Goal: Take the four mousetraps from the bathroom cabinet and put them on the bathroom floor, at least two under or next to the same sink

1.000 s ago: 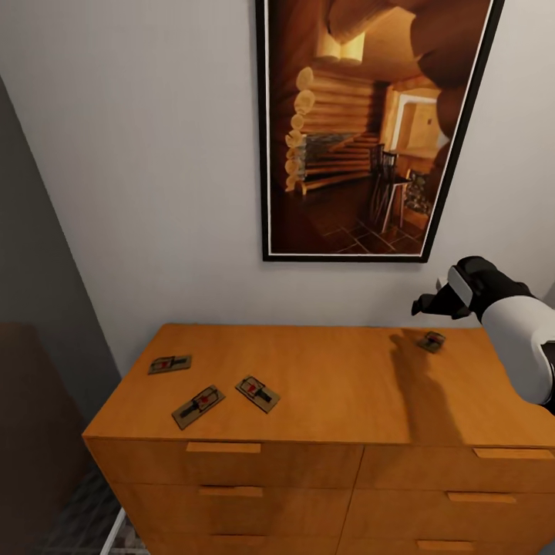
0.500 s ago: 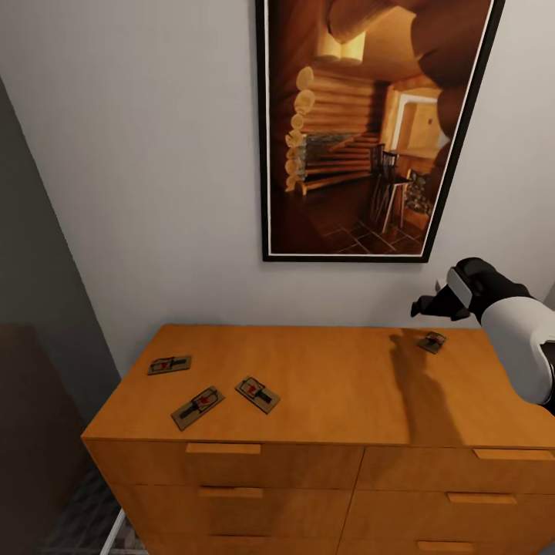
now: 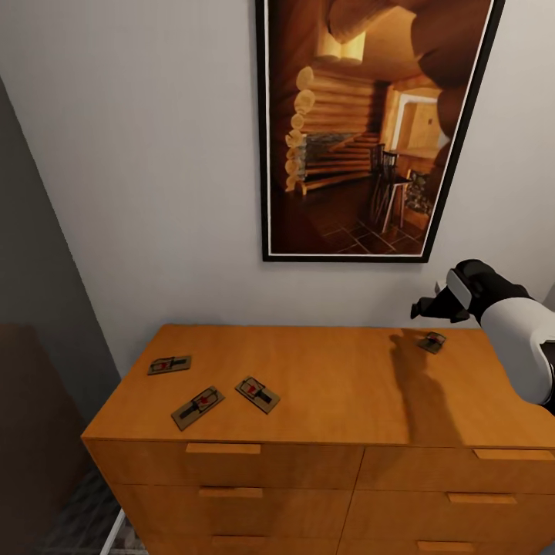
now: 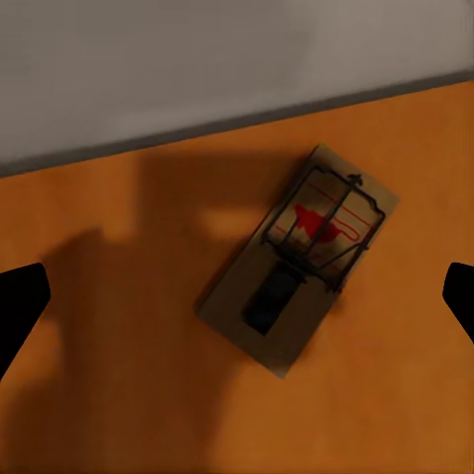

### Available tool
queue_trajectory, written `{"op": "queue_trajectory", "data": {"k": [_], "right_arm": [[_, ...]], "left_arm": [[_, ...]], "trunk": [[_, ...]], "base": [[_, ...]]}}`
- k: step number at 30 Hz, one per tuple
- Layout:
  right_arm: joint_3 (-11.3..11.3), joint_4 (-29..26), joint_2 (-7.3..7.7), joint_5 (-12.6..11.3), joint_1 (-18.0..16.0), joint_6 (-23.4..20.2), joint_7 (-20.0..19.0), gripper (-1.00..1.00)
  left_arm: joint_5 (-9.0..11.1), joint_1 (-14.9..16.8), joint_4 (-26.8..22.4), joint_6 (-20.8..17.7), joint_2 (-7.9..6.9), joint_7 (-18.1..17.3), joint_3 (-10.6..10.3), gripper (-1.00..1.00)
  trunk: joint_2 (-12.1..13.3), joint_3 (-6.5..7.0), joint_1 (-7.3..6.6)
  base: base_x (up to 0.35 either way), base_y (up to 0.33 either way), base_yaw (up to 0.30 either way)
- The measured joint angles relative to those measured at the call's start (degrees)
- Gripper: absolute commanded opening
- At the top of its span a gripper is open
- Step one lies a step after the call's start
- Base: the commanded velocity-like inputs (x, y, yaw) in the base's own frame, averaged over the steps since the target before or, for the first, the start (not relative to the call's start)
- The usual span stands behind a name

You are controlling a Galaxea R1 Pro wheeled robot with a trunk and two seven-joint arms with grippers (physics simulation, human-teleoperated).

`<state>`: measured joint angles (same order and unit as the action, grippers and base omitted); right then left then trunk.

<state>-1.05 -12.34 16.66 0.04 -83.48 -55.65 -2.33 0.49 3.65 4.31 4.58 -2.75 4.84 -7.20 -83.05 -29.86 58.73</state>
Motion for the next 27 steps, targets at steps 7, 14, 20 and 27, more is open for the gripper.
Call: {"op": "queue_trajectory", "data": {"k": [7, 14, 20, 27], "right_arm": [[0.0, 0.1, 0.00, 0.0, 0.0, 0.0, 0.0, 1.00], [0.0, 0.1, 0.00, 0.0, 0.0, 0.0, 0.0, 1.00], [0.0, 0.1, 0.00, 0.0, 0.0, 0.0, 0.0, 1.00], [0.0, 0.1, 0.03, 0.0, 0.0, 0.0, 0.0, 1.00]], "left_arm": [[0.0, -0.1, 0.0, -0.2, 0.02, 0.0, 0.0, 1.00], [0.0, -0.1, 0.0, -0.2, 0.08, 0.0, 0.0, 1.00], [0.0, -0.1, 0.0, -0.2, 0.15, 0.0, 0.0, 1.00], [0.0, -0.1, 0.0, -0.2, 0.24, 0.0, 0.0, 1.00]], "trunk": [[0.0, 0.00, 0.00], [0.0, -0.05, 0.00], [0.0, -0.35, 0.00], [0.0, -0.86, 0.00]], "base": [[0.000, 0.000, 0.000], [0.000, 0.000, 0.000], [0.000, 0.000, 0.000], [0.000, 0.000, 0.000]]}}
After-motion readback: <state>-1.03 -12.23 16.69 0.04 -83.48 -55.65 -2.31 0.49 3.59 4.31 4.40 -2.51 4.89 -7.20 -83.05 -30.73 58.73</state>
